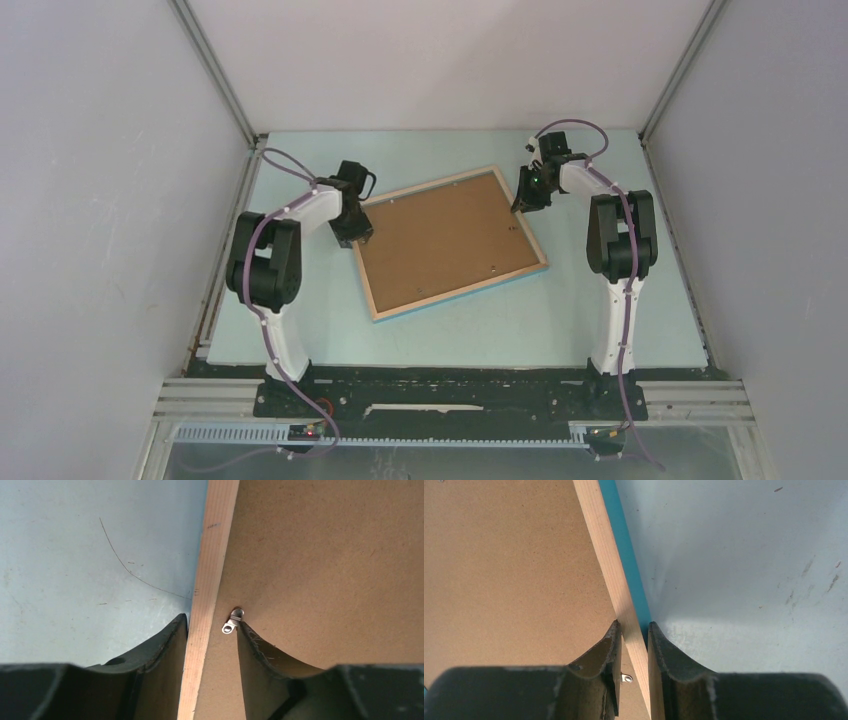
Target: Put the photo into the frame
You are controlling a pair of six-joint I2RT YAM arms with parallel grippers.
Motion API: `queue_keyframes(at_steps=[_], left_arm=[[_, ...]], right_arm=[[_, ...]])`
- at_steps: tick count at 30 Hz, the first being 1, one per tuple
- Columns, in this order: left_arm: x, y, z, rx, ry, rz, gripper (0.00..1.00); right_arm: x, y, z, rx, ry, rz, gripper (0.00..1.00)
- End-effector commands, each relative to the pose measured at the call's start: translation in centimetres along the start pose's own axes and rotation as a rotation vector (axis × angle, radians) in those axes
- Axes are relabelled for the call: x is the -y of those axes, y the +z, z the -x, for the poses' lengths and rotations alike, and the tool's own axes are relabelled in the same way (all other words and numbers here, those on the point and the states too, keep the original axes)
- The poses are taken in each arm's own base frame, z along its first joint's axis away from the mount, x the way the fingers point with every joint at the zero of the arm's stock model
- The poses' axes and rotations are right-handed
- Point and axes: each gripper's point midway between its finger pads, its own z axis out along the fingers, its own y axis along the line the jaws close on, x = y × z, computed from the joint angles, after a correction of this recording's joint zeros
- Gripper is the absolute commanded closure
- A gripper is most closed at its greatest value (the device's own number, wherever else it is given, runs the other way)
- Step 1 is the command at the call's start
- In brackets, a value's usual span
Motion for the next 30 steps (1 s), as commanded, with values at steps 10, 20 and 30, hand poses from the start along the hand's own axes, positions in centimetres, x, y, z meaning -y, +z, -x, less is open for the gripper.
queue_keyframes(at_steps=[10,20,30], left_arm=[[-2.4,1.1,0.8,0.049,-0.376,0.013,0.95],[-2.5,-2.6,2.5,0.117,-0.187,-0.055,0.75],[-3.5,-7.7,-0.1,0.107,-0.101,-0.163,0.15]], right_arm=[[-1.0,-0.4,0.1,0.004,0.026,0.040,1.00],[-1.3,-0.4,0.1,0.002,0.028,0.057,1.00],[-0.7,-0.5,0.2,0.012,0.076,0.041,1.00]])
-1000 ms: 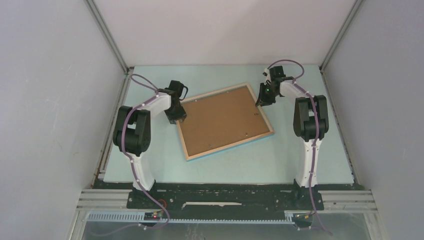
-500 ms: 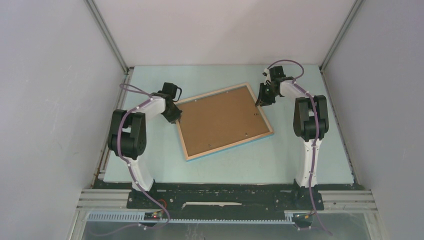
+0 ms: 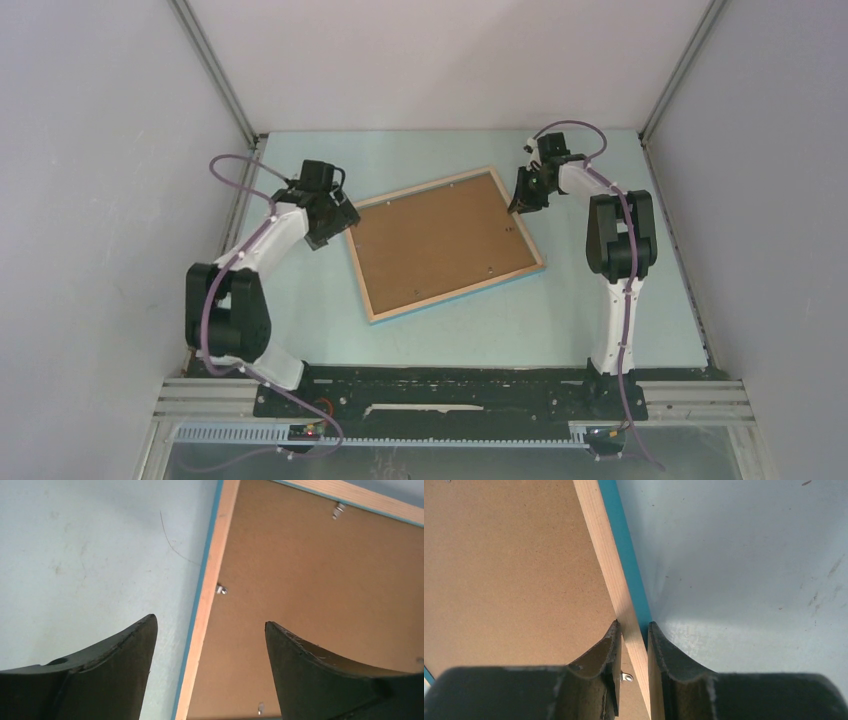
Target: Put the photo into the frame
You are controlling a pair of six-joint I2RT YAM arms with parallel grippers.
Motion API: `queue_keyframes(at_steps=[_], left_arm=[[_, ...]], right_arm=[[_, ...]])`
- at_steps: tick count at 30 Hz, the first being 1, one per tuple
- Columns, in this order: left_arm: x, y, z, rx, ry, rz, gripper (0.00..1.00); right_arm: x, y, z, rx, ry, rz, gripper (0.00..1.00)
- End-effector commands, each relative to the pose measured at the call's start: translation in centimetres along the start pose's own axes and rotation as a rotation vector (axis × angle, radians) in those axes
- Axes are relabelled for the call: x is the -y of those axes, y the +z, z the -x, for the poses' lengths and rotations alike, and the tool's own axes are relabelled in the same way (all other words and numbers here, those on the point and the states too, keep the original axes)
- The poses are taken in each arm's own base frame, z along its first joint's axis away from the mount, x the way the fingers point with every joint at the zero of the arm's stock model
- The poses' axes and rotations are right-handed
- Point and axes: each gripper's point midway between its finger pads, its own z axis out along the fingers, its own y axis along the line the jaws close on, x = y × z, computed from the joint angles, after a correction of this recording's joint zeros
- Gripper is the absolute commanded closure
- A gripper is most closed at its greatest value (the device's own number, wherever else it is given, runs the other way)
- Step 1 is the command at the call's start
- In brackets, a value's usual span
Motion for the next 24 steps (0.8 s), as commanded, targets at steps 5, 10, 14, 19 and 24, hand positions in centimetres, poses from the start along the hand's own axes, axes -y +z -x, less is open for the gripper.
queue_keyframes(at_steps=[5,10,14,19,24], left_arm=[[0.1,-3.6,-8.5,-0.160,0.090,-0.145,0.12],[2.5,-6.6,-14.8,-0.170,0.097,-0.330,0.04],[5.3,-9.3,-20.1,-0.227,0.048,-0.481,0.00],[7.1,-8.8,-22.3,-0.249,-0.069,-0.545,0.00],[9.6,-6.7,-22.2,-0.321,-0.123,-0.535,0.00]], right_arm=[[0.9,-1.2,0.8,0.070,0.128,0.006,1.00],[2.6,-2.0,1.0,0.123,0.196,-0.022,1.00],[3.1,-2.3,0.3,0.133,0.215,-0.050,1.00],[4.0,-2.8,-1.6,0.113,0.257,-0.107,1.00],[4.8,-3.5,-6.4,0.061,0.304,-0.146,1.00]])
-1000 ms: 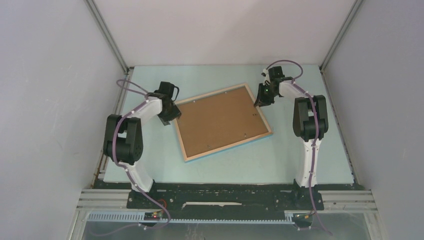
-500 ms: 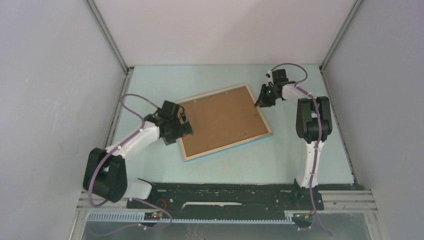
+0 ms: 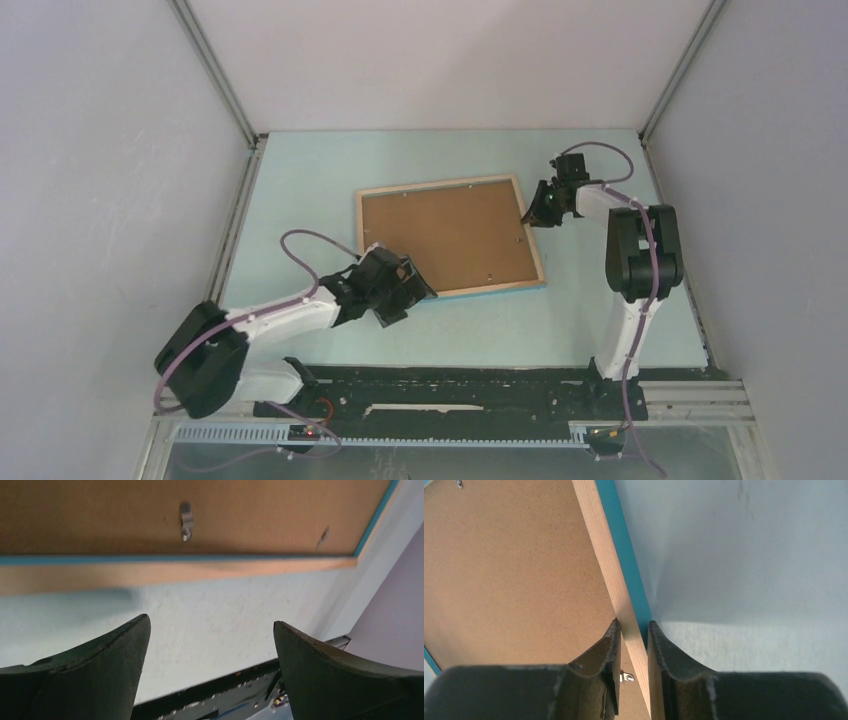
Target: Put the photo into the frame
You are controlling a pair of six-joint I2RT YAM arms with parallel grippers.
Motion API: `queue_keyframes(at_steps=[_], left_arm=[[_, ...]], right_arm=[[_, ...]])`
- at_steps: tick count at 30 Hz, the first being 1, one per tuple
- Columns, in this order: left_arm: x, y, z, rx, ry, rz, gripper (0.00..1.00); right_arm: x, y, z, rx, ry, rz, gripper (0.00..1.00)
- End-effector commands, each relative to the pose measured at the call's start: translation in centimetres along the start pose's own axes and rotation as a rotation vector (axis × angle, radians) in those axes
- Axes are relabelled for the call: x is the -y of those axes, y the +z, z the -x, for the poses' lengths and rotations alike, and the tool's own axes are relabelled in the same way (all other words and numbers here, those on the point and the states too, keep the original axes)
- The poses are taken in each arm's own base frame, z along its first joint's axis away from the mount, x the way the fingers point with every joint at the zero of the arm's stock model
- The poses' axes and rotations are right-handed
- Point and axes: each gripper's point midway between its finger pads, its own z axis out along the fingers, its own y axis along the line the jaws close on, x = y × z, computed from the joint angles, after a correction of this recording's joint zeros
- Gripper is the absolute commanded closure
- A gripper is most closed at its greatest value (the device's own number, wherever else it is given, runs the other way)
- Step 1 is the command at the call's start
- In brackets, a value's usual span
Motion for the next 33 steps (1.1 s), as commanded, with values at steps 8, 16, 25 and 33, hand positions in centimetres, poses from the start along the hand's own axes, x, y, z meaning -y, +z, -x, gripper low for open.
queue_keyframes(at_steps=[8,16,25,33], left_arm=[[1.3,4.5,7.4,0.084,-0.179,-0.062,0.02],[-3.0,5.2,12.8,0.102,-0.146,0.071,0.02],[-4.4,4.8,16.4,0.105,-0.030,0.121,0.01],[-4.5,4.8,16.7,0.117,0.013,0.111,0.00]], right_arm=[[3.8,-5.0,-10.3,-0.087,0.118,-0.105,1.00],[1.9,-8.1,-16.1,-0.089,0.133,-0.012,0.93],[-0.7,-14.2,-18.6,0.043,-0.045,0.044,0.30],[-6.5,-17.2,-6.5,0.346,-0.296,0.037,0.15]])
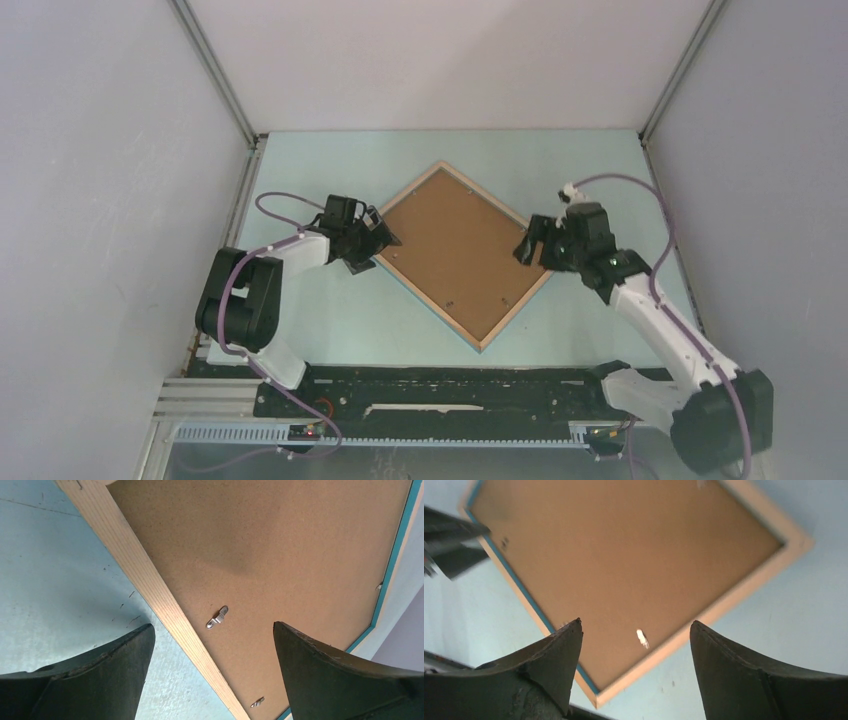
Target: Put the photo into the frame
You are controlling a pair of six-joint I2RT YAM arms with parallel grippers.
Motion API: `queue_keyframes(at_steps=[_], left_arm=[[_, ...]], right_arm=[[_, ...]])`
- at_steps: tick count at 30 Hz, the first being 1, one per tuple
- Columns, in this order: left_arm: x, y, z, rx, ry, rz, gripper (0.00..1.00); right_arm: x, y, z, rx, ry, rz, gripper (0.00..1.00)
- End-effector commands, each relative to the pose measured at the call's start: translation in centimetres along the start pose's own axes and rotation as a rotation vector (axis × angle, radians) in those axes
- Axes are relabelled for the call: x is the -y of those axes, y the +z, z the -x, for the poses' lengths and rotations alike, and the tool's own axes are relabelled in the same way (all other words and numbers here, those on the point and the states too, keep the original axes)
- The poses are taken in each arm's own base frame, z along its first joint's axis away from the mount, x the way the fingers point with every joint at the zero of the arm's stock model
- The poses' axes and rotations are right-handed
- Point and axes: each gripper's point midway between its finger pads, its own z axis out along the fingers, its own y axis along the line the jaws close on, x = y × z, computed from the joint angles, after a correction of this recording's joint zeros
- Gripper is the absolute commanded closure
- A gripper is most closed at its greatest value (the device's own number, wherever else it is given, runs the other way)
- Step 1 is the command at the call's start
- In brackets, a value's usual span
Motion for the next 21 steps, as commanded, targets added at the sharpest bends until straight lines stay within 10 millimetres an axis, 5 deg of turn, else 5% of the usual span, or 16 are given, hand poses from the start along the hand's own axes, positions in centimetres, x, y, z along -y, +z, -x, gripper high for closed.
queue_keyframes(at_steps=[1,5,10,14,21], left_arm=[[-0.8,0.1,0.6,0.020,0.056,0.034,0.00],[-0.7,0.6,0.8,0.012,0.057,0.031,0.00],[-0.8,1.0,0.8,0.007,0.054,0.038,0.00],[-0.8,0.9,1.0,0.022,0.055,0.034,0.00],[-0.7,0.7,1.5,0.033,0.045,0.050,0.00]], right_arm=[[-1.3,2.8,8.9,0.144,-0.173,-0.058,0.15],[-3.7,7.2,16.0,0.156,-0.249,-0.071,0.15],[-3.8,12.3,19.5,0.066,-0.366,-0.092,0.14],[-1.5,16.4,18.0,-0.039,-0.407,-0.098,0.16],[0.4,20.3,15.4,-0.183,-0.306,-0.048,0.26]])
